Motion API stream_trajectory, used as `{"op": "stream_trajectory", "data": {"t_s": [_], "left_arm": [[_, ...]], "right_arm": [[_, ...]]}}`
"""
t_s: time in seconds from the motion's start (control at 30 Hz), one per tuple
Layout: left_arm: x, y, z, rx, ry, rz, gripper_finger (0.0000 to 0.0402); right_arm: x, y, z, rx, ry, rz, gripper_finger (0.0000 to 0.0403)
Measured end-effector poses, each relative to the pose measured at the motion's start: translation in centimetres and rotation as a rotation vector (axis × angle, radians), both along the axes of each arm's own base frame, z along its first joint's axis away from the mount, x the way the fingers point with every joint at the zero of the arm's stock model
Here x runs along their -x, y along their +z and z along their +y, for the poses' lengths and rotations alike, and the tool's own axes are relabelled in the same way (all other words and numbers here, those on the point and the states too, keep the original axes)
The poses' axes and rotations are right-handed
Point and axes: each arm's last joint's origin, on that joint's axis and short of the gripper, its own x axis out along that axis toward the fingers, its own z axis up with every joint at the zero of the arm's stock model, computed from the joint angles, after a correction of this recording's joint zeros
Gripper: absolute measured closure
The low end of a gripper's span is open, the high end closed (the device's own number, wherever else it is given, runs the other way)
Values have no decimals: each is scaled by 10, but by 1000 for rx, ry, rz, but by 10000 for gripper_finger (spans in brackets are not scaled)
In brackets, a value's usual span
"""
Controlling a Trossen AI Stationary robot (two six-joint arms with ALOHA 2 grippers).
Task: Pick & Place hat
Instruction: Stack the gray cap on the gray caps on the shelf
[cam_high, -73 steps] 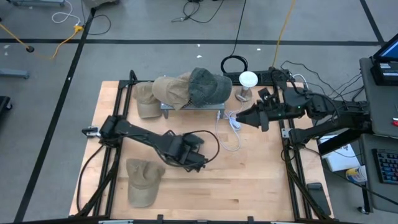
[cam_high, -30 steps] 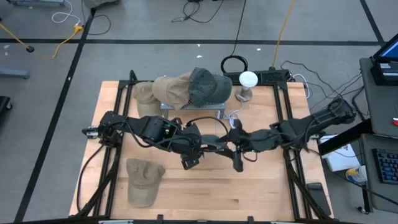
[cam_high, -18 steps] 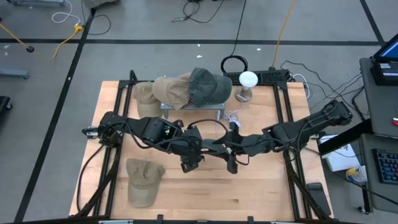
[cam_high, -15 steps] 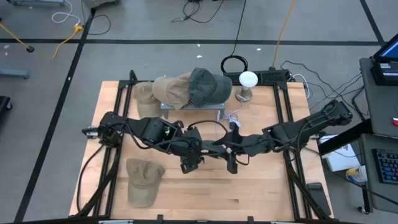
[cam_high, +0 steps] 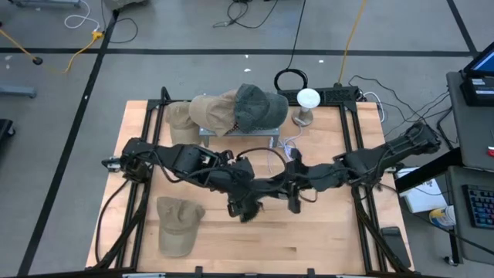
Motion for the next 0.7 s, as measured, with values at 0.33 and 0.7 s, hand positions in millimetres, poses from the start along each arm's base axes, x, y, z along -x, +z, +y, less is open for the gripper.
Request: {"op": "stream_trajectory", "data": {"t_s": [0.33, 0.7], "left_arm": [[38, 46, 4, -79, -217, -179, 225], [74, 98, 7, -317, -521, -493, 210]], "right_arm": [[70, 50, -13, -116, 66, -172, 399], [104, 111, -16, -194, 377, -694, 399]]}}
